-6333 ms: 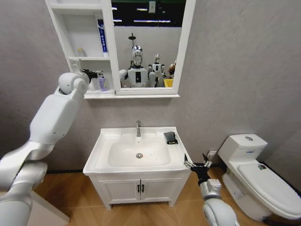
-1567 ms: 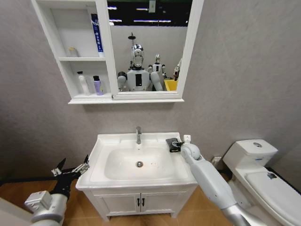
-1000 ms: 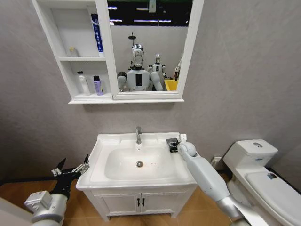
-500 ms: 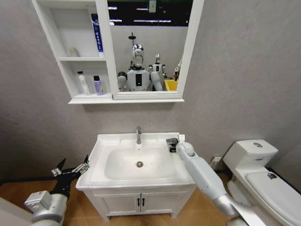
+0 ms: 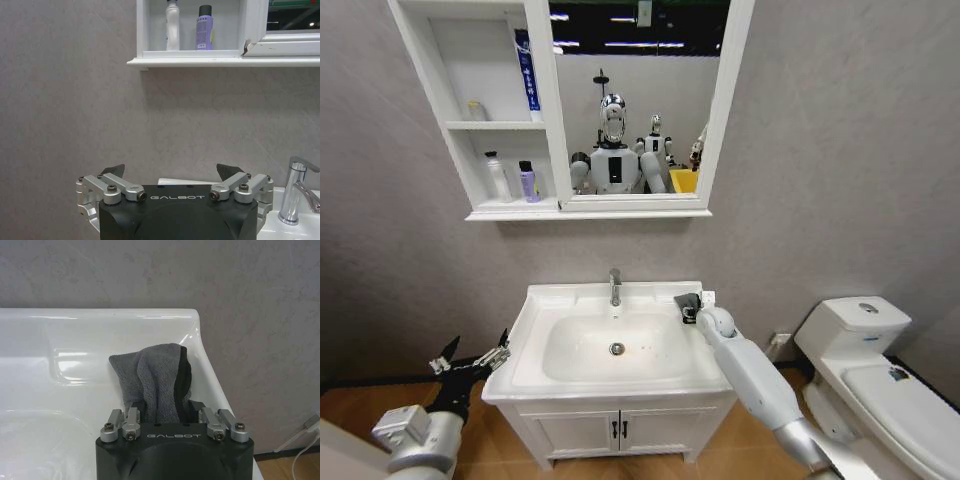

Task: Move facial cleanser and shampoo from washbasin to cabinet, then wipe washbasin with towel.

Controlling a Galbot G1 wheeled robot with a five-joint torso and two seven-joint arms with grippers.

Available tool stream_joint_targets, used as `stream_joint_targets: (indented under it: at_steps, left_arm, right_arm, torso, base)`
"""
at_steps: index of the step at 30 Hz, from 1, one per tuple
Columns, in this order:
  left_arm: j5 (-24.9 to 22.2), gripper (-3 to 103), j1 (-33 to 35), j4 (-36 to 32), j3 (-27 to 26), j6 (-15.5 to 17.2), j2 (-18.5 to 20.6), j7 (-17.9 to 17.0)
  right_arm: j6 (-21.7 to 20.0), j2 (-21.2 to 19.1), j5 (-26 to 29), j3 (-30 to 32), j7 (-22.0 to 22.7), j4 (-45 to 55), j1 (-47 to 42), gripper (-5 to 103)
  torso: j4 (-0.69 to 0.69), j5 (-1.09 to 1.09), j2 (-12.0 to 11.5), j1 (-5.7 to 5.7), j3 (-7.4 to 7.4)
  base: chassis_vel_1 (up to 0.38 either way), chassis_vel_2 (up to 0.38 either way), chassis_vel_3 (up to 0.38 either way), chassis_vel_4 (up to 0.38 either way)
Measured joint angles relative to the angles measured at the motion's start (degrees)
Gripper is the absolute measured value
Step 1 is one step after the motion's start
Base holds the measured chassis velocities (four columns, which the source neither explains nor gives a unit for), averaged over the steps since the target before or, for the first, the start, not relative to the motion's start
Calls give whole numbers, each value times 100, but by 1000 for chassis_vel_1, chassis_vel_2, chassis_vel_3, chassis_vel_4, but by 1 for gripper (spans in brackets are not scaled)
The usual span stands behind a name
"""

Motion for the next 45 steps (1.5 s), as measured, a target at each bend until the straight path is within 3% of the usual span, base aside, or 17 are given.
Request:
stream_joint_targets:
  at_steps: [1, 2, 4, 6, 7, 13, 15, 16, 21, 27, 34, 45]
  left_arm:
    - [0, 100, 0, 0, 0, 0, 0, 0]
    - [0, 100, 0, 0, 0, 0, 0, 0]
    - [0, 100, 0, 0, 0, 0, 0, 0]
    - [0, 100, 0, 0, 0, 0, 0, 0]
    - [0, 100, 0, 0, 0, 0, 0, 1]
    - [0, 100, 0, 0, 0, 0, 0, 0]
    - [0, 100, 0, 0, 0, 0, 0, 0]
    - [0, 100, 0, 0, 0, 0, 0, 0]
    - [0, 100, 0, 0, 0, 0, 0, 0]
    - [0, 100, 0, 0, 0, 0, 0, 0]
    - [0, 100, 0, 0, 0, 0, 0, 0]
    - [0, 100, 0, 0, 0, 0, 0, 0]
  right_arm:
    - [6, 1, -2, 4, -4, 0, -10, 42]
    - [6, 1, -2, 4, -4, 0, -10, 42]
    - [19, 0, -3, 18, -17, -9, -19, 32]
    - [23, 0, -3, 24, -19, -13, -19, 32]
    - [31, -3, -1, 34, -23, -24, -21, 21]
    - [79, -25, 2, 40, -35, -21, -44, 17]
    - [119, -51, 2, 35, -30, 22, -72, 12]
    - [161, -98, -6, 15, 14, 138, -120, 5]
    - [192, -200, 6, -25, 197, 614, -283, 4]
    - [28, -247, 846, -246, 894, 1776, -750, 4]
    - [47, 65, 1096, -726, 1574, 2514, -1271, 4]
    - [214, 342, 947, -775, 1482, 1922, -1402, 4]
  torso:
    - [0, 0, 0, 0, 0]
    - [0, 0, 0, 0, 0]
    - [0, 0, 0, 0, 0]
    - [0, 0, 0, 0, 0]
    - [0, 0, 0, 0, 0]
    - [0, 0, 0, 0, 0]
    - [0, 0, 0, 0, 0]
    - [-1, 0, 0, 0, 0]
    - [-3, -1, 0, 0, 0]
    - [0, -1, 0, 0, 0]
    - [0, 0, 0, 0, 0]
    - [0, 0, 0, 0, 0]
  base:
    - [0, 0, 0, 0]
    - [0, 0, 0, 0]
    - [0, 0, 0, 0]
    - [0, 0, 0, 0]
    - [0, 0, 0, 0]
    - [0, 0, 0, 0]
    - [0, 0, 0, 0]
    - [0, 0, 0, 0]
    - [0, 0, 0, 0]
    - [0, 0, 0, 0]
    - [0, 0, 0, 0]
    - [0, 0, 0, 0]
